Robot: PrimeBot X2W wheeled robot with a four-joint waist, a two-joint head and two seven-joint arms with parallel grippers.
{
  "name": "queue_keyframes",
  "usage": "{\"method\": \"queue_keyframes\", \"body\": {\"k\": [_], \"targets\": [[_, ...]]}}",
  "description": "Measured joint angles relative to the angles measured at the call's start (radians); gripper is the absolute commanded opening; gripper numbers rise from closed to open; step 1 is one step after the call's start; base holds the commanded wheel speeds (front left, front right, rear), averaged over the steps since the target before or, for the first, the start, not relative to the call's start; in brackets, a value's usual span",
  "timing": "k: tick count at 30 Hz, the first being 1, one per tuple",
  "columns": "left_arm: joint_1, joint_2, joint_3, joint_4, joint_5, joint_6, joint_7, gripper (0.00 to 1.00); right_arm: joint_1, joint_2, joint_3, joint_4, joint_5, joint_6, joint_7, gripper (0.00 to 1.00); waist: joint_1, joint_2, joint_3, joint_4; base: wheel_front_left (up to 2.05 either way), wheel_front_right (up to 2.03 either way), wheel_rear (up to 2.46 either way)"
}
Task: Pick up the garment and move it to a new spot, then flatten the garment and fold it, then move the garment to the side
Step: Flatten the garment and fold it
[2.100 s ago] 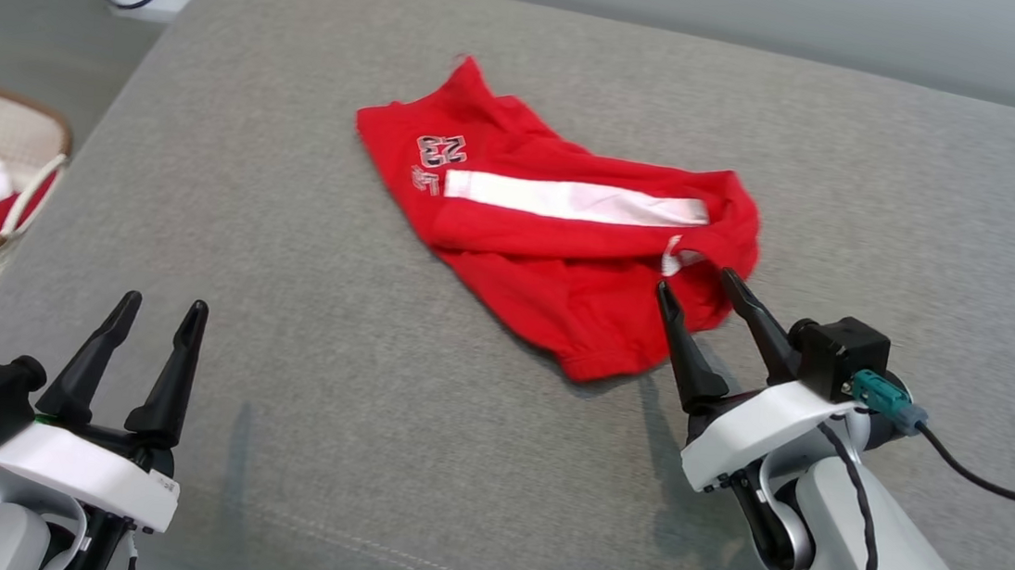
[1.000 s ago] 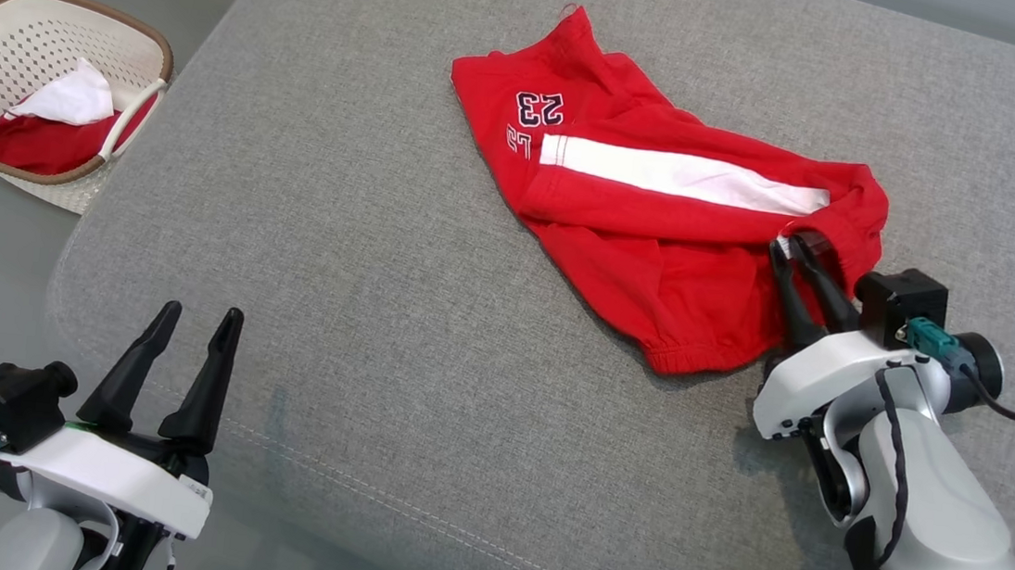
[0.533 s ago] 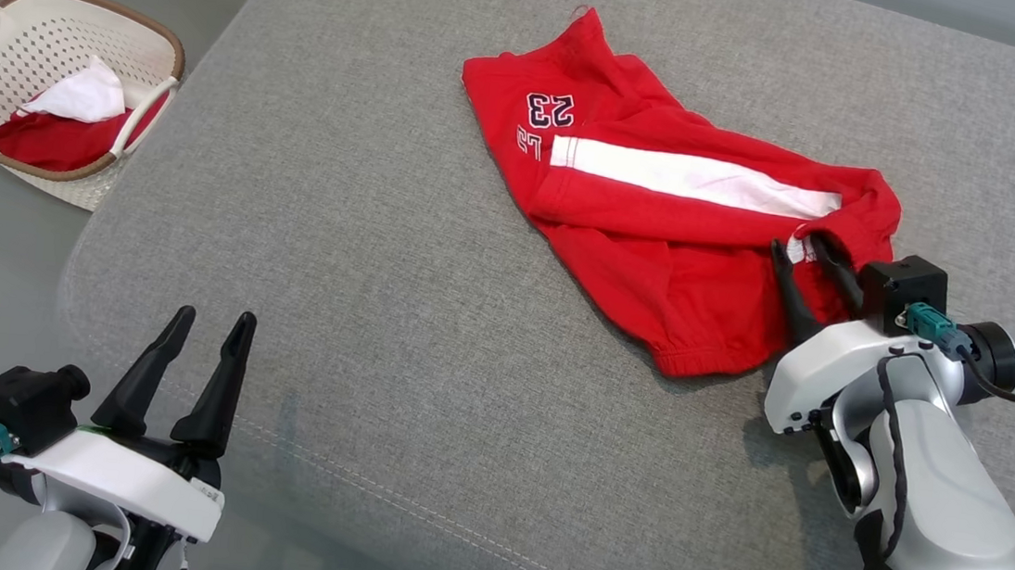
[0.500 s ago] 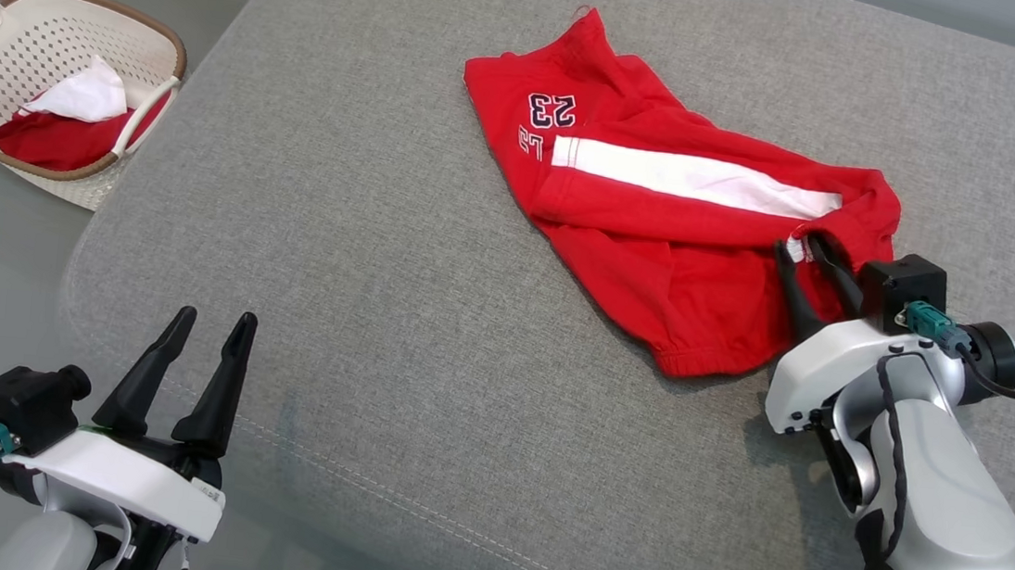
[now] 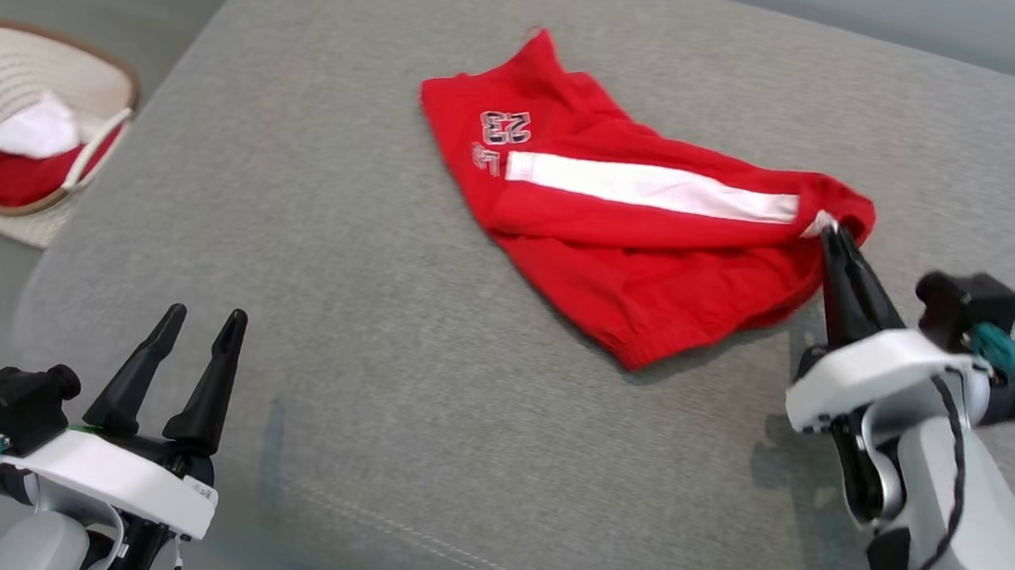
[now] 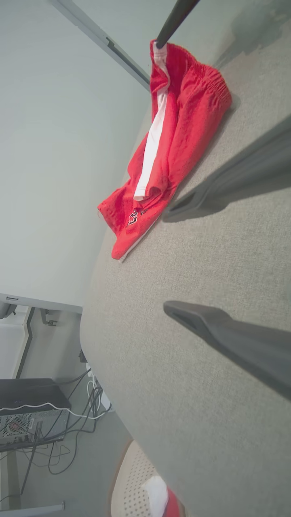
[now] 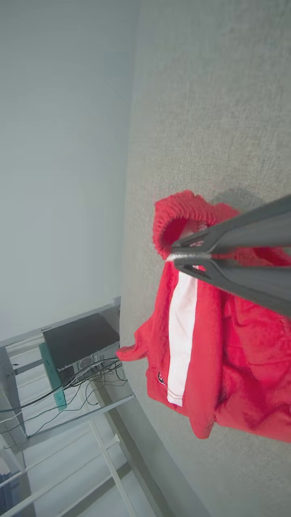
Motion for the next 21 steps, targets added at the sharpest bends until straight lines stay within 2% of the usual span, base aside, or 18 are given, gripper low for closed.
{"method": "queue_keyframes", "body": {"k": [9, 14, 17, 21], "targets": [[0.004, 0.005, 0.020, -0.055, 0.034, 0.000, 0.000, 1.00, 0.248, 0.006, -0.097, -0.241, 0.020, 0.000, 0.065, 0.00, 0.0000, 0.0000, -0.018, -0.154, 0.00, 0.00, 0.00], [0.022, 0.025, 0.010, -0.087, 0.033, 0.000, 0.000, 1.00, 0.345, 0.009, -0.115, -0.314, 0.038, 0.000, 0.082, 0.00, 0.0000, 0.0000, -0.010, -0.230, 0.00, 0.00, 0.00], [0.021, 0.056, -0.030, -0.110, 0.032, 0.000, 0.000, 1.00, 0.361, 0.012, -0.105, -0.327, 0.047, 0.000, 0.082, 0.00, 0.0000, 0.0000, 0.002, -0.259, 0.00, 0.00, 0.00], [-0.001, 0.118, -0.139, -0.124, 0.005, 0.000, 0.000, 1.00, 0.363, 0.015, -0.058, -0.328, 0.066, 0.000, 0.068, 0.00, 0.0000, 0.0000, 0.032, -0.279, 0.00, 0.00, 0.00]]}}
